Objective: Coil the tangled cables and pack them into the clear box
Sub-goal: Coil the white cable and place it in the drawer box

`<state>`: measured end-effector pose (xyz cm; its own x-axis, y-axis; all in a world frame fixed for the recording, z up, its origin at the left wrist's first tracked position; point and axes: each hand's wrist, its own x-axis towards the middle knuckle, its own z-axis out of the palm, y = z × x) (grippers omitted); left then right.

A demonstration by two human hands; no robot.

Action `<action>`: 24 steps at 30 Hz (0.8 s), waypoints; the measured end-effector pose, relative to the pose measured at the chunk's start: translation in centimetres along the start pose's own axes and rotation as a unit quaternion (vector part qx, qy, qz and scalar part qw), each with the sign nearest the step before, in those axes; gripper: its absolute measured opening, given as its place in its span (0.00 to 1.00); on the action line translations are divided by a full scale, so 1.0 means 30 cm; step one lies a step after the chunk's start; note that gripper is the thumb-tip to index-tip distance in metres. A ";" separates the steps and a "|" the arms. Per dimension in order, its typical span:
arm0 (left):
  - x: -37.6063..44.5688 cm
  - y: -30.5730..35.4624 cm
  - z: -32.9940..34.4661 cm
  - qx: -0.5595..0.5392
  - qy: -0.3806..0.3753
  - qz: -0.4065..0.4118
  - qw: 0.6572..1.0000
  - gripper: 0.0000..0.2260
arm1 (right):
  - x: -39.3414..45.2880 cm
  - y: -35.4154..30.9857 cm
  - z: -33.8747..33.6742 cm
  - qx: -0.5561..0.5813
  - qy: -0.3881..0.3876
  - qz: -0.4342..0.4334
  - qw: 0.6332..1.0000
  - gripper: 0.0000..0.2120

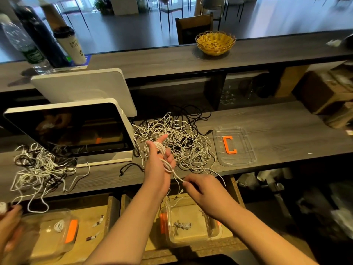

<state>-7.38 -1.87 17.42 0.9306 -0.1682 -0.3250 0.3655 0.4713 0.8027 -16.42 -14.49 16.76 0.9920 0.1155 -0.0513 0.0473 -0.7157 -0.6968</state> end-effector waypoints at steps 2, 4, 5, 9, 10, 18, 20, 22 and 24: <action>-0.012 -0.014 0.003 0.132 -0.029 0.029 0.990 0.26 | -0.001 -0.006 -0.008 0.005 -0.005 0.009 1.000 0.08; -0.021 -0.027 0.005 0.267 -0.055 0.061 0.960 0.26 | -0.002 -0.015 -0.015 0.012 -0.009 0.002 1.000 0.08; -0.025 -0.030 0.007 0.318 -0.066 0.069 0.943 0.25 | -0.003 -0.021 -0.019 0.014 -0.010 -0.004 1.000 0.08; -0.037 -0.034 0.019 0.411 -0.106 0.053 0.904 0.22 | -0.006 -0.028 -0.035 0.017 0.001 -0.041 0.999 0.06; -0.039 -0.033 0.019 0.416 -0.119 0.044 0.900 0.22 | -0.006 -0.026 -0.040 0.022 0.012 -0.051 0.998 0.05; -0.088 -0.008 0.008 0.455 -0.236 -0.147 0.846 0.29 | 0.015 0.027 -0.115 -0.026 0.077 -0.125 0.989 0.19; -0.100 -0.021 -0.009 0.433 -0.249 -0.213 0.840 0.33 | 0.018 0.042 -0.134 -0.037 0.098 -0.126 0.986 0.19; -0.109 -0.029 -0.020 0.398 -0.278 -0.251 0.837 0.33 | 0.026 0.060 -0.150 -0.033 0.111 -0.116 0.986 0.18; -0.110 -0.030 -0.017 0.395 -0.313 -0.269 0.821 0.34 | 0.035 0.076 -0.167 -0.018 0.116 -0.096 0.988 0.16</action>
<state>-10.78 -1.29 17.51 0.3674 -0.6957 -0.6173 0.3946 -0.4844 0.7808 -14.70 -19.47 18.69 0.9641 0.0938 0.2483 0.2378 -0.7208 -0.6511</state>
